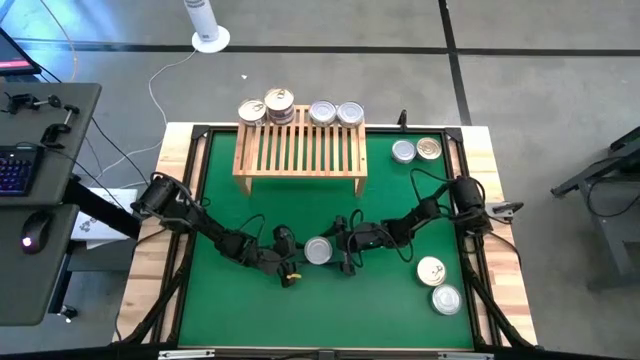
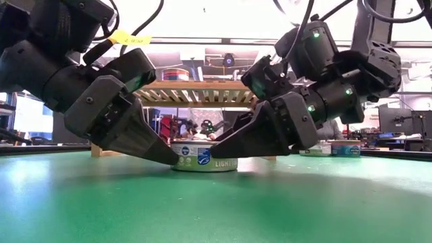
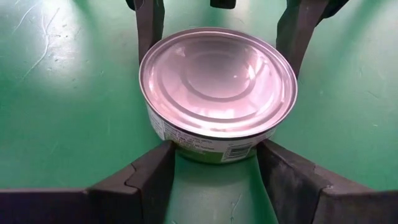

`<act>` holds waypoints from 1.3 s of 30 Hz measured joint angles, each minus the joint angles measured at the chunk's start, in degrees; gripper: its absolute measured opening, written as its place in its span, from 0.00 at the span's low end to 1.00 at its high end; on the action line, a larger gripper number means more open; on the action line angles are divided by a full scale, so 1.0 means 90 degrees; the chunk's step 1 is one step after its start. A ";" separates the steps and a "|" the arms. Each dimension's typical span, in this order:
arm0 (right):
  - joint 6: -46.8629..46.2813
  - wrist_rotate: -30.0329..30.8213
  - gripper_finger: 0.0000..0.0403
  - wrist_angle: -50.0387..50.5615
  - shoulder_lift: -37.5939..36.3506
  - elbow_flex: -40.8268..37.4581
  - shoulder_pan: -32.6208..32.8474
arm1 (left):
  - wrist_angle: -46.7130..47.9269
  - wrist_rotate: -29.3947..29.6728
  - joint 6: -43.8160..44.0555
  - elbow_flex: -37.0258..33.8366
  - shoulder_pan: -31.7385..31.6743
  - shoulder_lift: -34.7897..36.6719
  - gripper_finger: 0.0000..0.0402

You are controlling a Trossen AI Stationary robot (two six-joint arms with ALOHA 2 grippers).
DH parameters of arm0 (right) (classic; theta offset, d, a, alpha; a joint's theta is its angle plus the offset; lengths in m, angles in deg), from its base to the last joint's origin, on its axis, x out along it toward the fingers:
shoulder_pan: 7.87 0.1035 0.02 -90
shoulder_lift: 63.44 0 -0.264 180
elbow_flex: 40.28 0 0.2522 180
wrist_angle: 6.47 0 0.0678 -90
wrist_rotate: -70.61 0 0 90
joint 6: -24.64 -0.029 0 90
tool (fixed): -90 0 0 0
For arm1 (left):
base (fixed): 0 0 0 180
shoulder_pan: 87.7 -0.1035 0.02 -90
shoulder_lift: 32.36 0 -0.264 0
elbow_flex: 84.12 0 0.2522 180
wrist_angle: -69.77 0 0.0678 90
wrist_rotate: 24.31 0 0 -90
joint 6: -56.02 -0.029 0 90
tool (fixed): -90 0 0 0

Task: Stack canned seafood by type on shelf
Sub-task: Stack the green white tuna can on top of the right green white tuna can on the shelf

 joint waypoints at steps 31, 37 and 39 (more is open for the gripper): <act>-0.0798 0.1118 0.89 -0.0029 -0.0711 -0.0892 0.0660 | 0.0982 -0.0215 0.0960 0.0064 0.0421 0.0035 0.52; -0.0924 0.1688 0.88 0.1458 -0.1603 -0.0912 0.0966 | 0.1020 -0.0117 0.1040 0.0051 0.0465 0.0032 0.53; -0.1016 0.1669 0.89 0.1917 -0.1742 -0.0912 0.0971 | 0.0967 -0.0115 0.1032 0.0040 0.0466 0.0028 0.53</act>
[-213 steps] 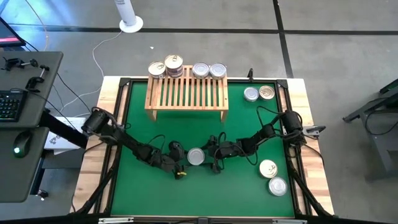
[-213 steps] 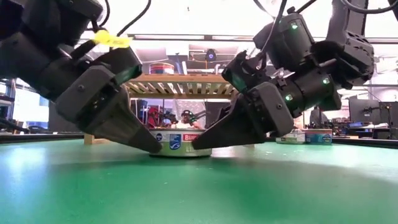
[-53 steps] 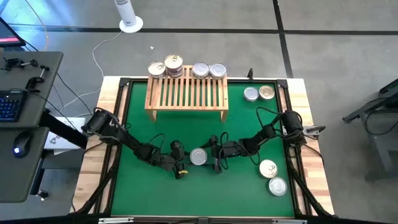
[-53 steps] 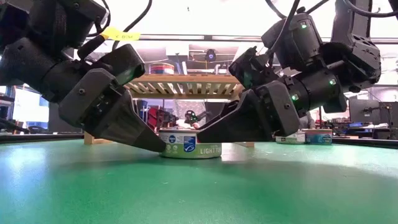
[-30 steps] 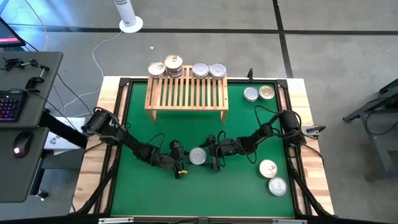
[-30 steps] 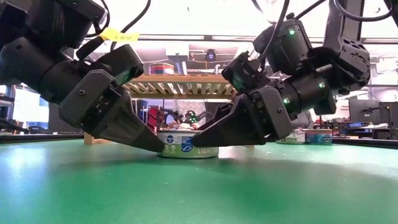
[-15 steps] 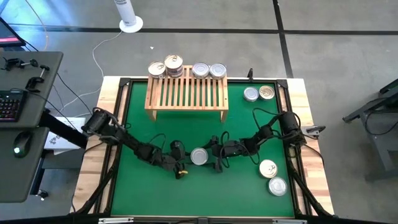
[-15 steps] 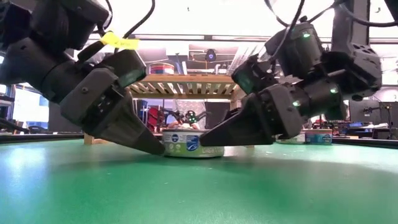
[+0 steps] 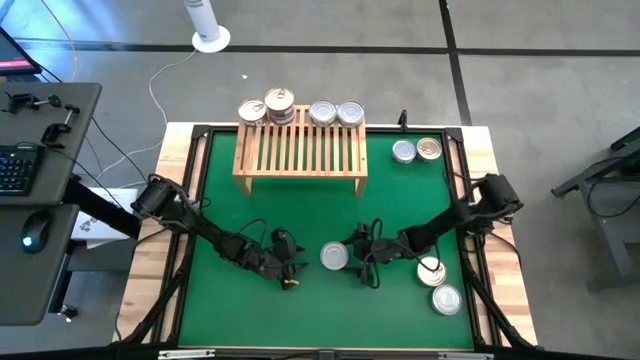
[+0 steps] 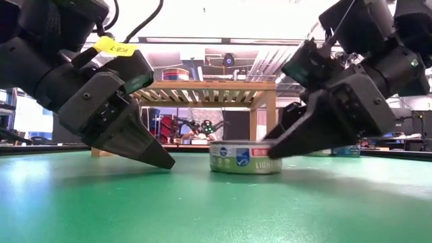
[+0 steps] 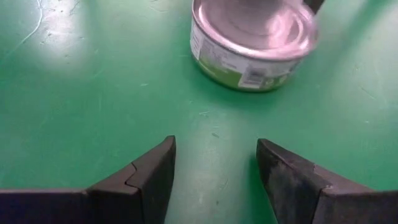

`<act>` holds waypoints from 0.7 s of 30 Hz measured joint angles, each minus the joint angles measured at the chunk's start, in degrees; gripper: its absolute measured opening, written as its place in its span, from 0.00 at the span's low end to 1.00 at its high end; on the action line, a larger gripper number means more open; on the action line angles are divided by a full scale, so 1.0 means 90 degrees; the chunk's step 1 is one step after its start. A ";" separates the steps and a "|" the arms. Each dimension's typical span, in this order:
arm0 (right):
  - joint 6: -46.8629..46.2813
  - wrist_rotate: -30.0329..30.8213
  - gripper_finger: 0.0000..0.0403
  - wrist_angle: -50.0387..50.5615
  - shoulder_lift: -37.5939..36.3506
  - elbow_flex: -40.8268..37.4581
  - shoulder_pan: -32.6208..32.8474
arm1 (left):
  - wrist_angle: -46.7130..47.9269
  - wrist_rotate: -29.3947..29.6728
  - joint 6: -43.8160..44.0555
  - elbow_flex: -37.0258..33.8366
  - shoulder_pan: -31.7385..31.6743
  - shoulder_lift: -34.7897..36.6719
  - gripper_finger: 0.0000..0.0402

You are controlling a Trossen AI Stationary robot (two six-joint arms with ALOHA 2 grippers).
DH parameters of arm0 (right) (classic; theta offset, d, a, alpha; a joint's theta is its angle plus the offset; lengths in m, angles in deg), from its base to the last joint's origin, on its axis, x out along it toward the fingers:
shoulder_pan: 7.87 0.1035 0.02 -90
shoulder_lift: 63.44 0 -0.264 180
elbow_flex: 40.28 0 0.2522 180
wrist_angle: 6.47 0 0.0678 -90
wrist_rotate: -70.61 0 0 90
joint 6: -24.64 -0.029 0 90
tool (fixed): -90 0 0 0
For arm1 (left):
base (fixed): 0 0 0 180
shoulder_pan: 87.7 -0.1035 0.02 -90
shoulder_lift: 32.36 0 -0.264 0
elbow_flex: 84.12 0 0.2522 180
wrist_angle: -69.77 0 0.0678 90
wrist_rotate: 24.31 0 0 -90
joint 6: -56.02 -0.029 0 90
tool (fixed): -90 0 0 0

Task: Stack canned seafood by type on shelf
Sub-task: Stack the green white tuna can on top of the right green white tuna can on the shelf

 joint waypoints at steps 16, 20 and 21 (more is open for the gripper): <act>0.0233 -0.1126 0.90 0.0190 -0.0057 0.0177 -0.0366 | -0.1171 -0.0160 -0.0550 -0.0033 -0.0118 -0.0040 0.53; 0.0649 -0.1253 0.90 0.0178 0.0108 0.0439 -0.0362 | -0.1291 -0.0185 -0.0631 -0.0031 -0.0235 -0.0038 0.53; 0.0725 -0.1314 0.90 0.0181 0.0178 0.0516 -0.0362 | -0.1302 -0.0209 -0.0646 -0.0032 -0.0267 -0.0038 0.53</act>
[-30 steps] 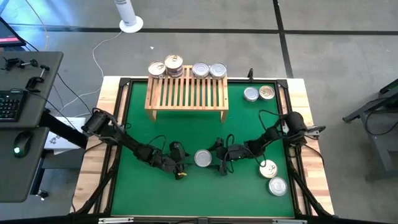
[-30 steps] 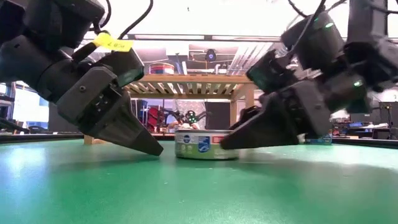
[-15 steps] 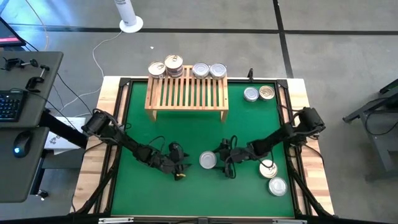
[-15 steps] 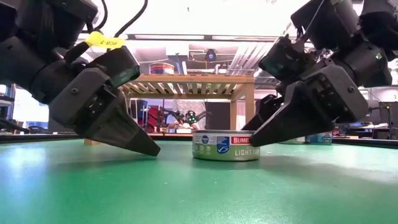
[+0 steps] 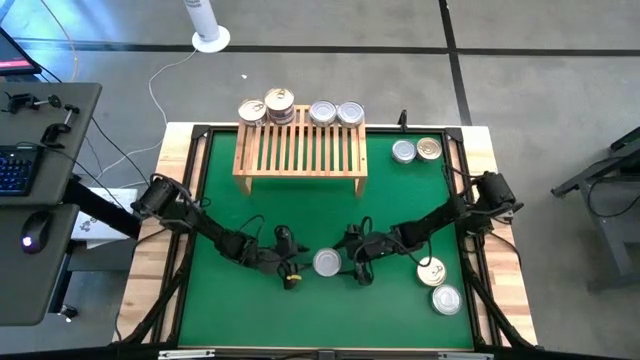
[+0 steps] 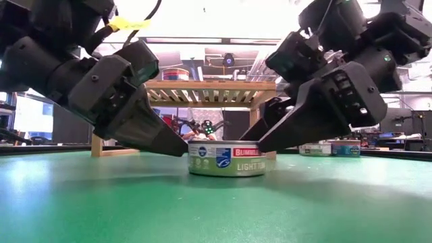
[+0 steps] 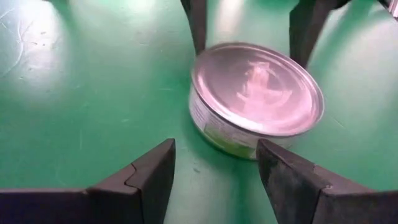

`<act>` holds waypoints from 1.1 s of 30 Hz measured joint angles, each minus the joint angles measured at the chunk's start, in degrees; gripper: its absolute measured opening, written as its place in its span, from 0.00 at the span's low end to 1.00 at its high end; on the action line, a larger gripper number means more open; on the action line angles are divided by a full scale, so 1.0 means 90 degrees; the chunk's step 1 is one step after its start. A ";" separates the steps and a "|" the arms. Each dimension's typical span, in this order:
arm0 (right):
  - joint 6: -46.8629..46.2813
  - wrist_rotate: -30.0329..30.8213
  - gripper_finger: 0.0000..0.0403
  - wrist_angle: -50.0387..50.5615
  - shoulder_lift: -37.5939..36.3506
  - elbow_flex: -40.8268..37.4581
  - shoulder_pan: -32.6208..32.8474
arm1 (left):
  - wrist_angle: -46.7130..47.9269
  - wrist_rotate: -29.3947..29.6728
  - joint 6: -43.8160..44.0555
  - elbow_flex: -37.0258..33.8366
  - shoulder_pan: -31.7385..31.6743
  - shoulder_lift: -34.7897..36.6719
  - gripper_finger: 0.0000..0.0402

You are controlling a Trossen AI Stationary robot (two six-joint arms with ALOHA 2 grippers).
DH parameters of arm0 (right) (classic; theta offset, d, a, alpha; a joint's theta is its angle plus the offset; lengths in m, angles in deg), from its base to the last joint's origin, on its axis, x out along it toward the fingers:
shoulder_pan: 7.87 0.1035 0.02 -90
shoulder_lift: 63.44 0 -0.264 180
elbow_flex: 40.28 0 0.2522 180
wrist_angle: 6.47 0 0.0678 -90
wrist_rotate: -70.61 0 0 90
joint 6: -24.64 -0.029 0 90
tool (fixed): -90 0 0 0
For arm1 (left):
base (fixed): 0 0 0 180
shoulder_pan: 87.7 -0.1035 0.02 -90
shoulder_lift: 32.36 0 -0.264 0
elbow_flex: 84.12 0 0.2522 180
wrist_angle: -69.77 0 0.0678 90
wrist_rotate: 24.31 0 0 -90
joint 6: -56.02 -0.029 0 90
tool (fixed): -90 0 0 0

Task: Stack canned seafood by type on shelf
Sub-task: Stack the green white tuna can on top of the right green white tuna can on the shelf

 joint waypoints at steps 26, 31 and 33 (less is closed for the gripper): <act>-0.0521 -0.0157 0.90 0.0142 0.0557 0.0608 -0.0166 | 0.0039 0.0186 -0.0126 -0.0018 -0.0092 0.0022 0.53; -0.0478 -0.0157 0.90 0.0099 0.0562 0.0608 -0.0204 | 0.0039 0.0314 -0.0126 -0.0018 -0.0093 0.0017 0.53; -0.0418 -0.0157 0.90 0.0099 0.0562 0.0608 -0.0204 | 0.0034 0.0350 -0.0124 -0.0018 -0.0093 0.0012 0.53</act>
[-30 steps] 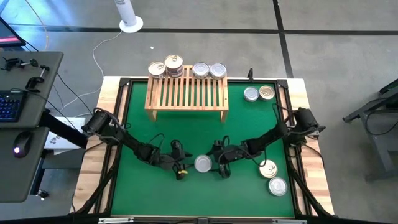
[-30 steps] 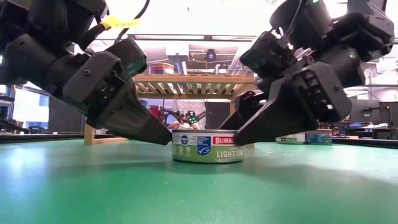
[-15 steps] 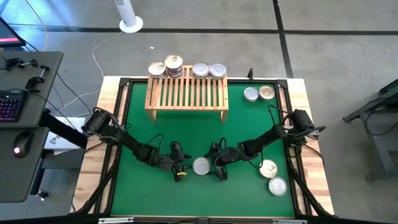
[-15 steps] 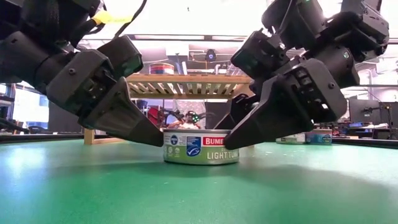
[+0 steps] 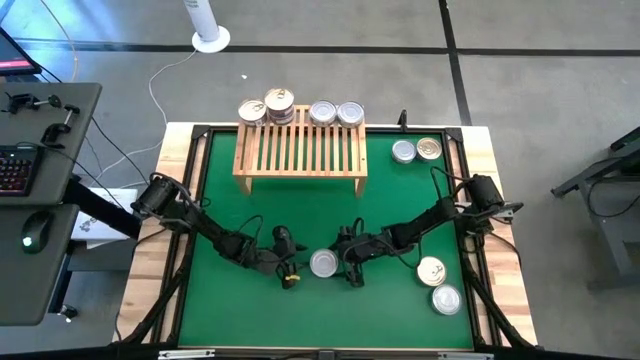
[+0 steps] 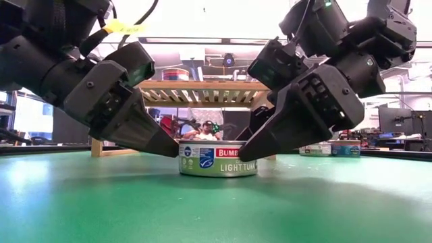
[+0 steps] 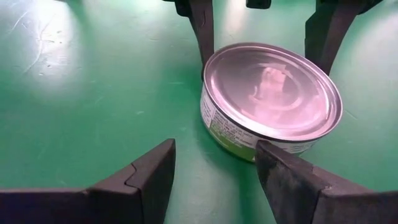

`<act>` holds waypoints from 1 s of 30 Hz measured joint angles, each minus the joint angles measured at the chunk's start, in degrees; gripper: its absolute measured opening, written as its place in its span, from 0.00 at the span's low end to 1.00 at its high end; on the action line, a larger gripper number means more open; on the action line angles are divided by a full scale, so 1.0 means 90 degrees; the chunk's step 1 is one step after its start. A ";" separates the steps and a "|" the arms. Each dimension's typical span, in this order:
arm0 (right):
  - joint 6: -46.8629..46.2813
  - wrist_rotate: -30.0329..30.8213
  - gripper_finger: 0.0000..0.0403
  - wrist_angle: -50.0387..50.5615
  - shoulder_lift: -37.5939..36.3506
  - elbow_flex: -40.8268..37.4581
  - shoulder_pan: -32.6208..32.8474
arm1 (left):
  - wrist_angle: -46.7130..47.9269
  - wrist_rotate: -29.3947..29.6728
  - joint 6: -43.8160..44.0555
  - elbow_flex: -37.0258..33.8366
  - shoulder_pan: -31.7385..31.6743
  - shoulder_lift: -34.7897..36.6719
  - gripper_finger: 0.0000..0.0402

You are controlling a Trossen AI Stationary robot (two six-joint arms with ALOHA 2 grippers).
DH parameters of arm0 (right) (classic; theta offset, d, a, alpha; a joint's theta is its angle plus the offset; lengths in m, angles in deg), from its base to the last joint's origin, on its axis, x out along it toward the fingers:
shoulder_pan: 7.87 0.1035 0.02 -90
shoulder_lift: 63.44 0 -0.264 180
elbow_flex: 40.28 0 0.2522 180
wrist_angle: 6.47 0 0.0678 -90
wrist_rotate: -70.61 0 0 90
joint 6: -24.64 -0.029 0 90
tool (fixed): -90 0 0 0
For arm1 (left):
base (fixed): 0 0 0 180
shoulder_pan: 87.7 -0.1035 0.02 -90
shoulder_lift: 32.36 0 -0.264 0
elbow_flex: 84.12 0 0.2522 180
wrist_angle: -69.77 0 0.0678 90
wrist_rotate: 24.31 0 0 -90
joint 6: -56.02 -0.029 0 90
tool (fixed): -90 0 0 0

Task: Stack canned seafood by type on shelf
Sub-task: Stack the green white tuna can on top of the right green white tuna can on the shelf

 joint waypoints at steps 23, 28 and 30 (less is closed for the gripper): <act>-0.0269 0.0617 0.73 0.0634 0.0002 0.0059 0.0052 | 0.1995 0.0131 0.1041 -0.0041 0.0476 0.0838 0.53; -0.0265 0.0491 0.76 0.0616 0.0002 0.0071 -0.0053 | 0.2004 0.0104 0.1027 -0.0050 0.0566 0.0869 0.53; -0.0253 0.0448 0.79 0.0771 0.0002 0.0163 -0.0097 | 0.2008 0.0091 0.1027 -0.0053 0.0567 0.0869 0.53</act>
